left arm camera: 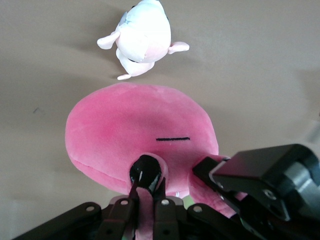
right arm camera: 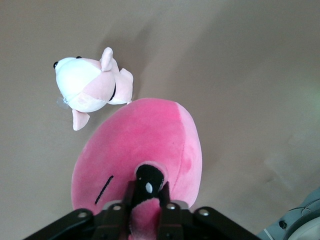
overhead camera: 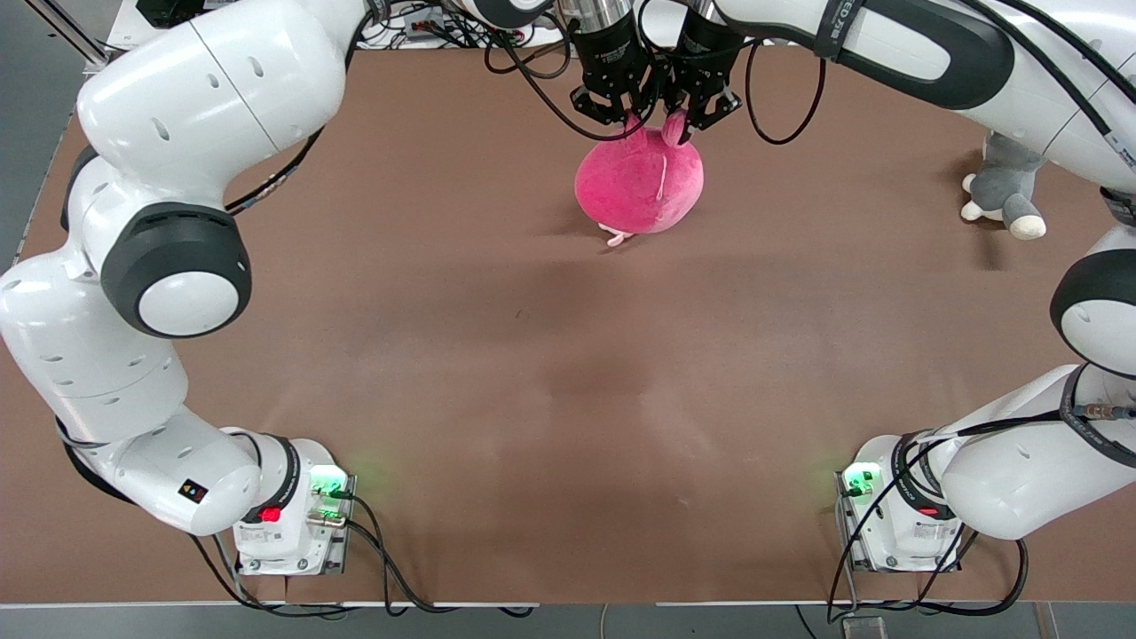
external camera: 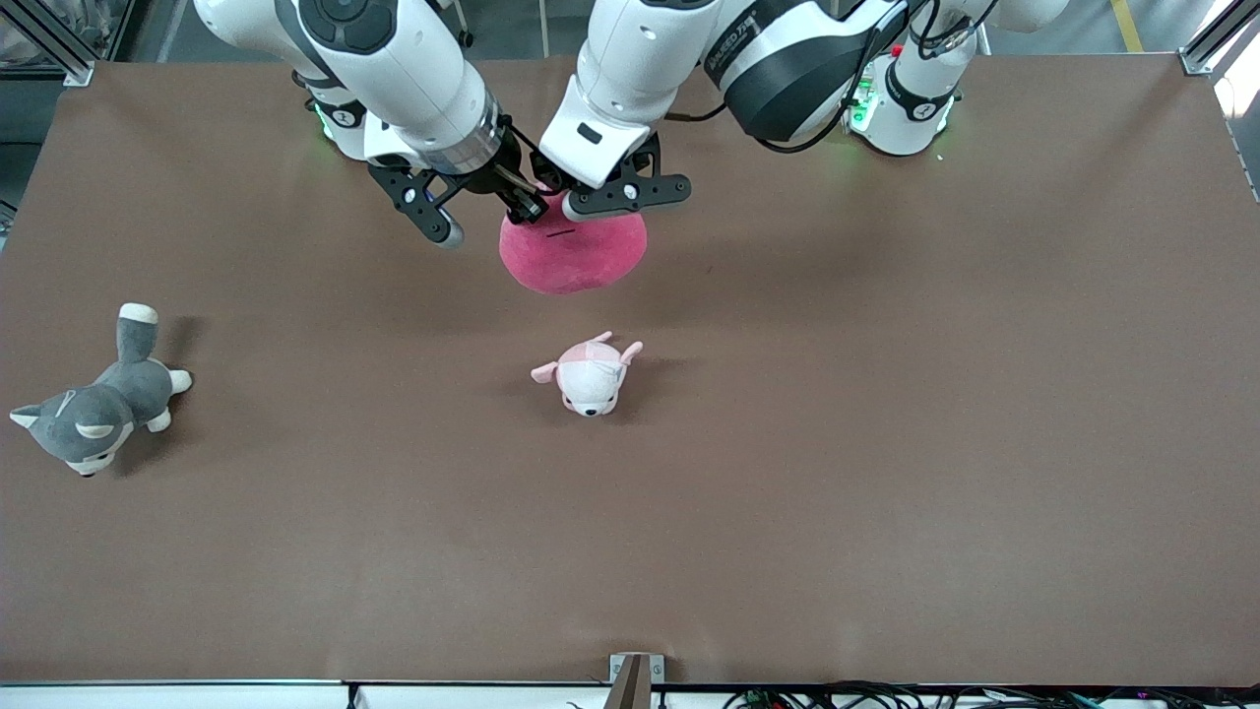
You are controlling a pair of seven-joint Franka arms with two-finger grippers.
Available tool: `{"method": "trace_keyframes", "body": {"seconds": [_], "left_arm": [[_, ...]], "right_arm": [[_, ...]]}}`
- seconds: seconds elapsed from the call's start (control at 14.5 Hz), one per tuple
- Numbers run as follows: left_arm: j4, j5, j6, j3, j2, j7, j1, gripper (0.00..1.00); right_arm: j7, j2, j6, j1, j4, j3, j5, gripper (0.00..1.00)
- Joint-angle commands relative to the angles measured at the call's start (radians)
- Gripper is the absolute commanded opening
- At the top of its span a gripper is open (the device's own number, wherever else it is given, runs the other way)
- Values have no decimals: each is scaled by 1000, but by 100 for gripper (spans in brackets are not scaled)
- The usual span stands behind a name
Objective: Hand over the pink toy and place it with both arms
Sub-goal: 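Grasp the pink plush with the right gripper beside the left gripper, then carry the plush with the right gripper while the left gripper releases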
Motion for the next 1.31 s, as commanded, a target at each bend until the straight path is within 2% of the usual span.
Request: {"method": "trace_keyframes", "body": {"seconds": [0.0, 0.28, 0.34, 0.41, 0.48, 0.69, 0.89, 1.1, 1.24], "left_arm": [[22, -10, 1, 9, 4, -13, -10, 0], [22, -10, 1, 11, 2, -14, -10, 1], [22, -10, 1, 9, 1, -14, -10, 13], [18, -10, 1, 9, -6, -11, -4, 40], [15, -1, 1, 11, -9, -4, -1, 99], [15, 7, -3, 12, -32, -4, -2, 100], [6, 12, -22, 11, -97, -2, 9, 100], [2, 13, -132, 12, -168, 7, 45, 100], [0, 10, -249, 11, -220, 95, 103, 100]], "right_arm": [[15, -25, 6, 6, -20, -9, 17, 1], [15, -28, 5, -2, -16, -13, 17, 0], [14, -31, 5, -2, -16, -13, 17, 0], [12, -33, 3, -3, -18, -14, 17, 0], [9, -33, 2, -5, -20, -16, 17, 0], [-50, -36, -12, -45, -23, -19, 9, 0], [-265, -49, -64, -146, -42, -20, -5, 0], [-490, -95, -49, -258, -157, -19, -51, 0], [-602, -103, -29, -328, -205, -20, -54, 0]]}}
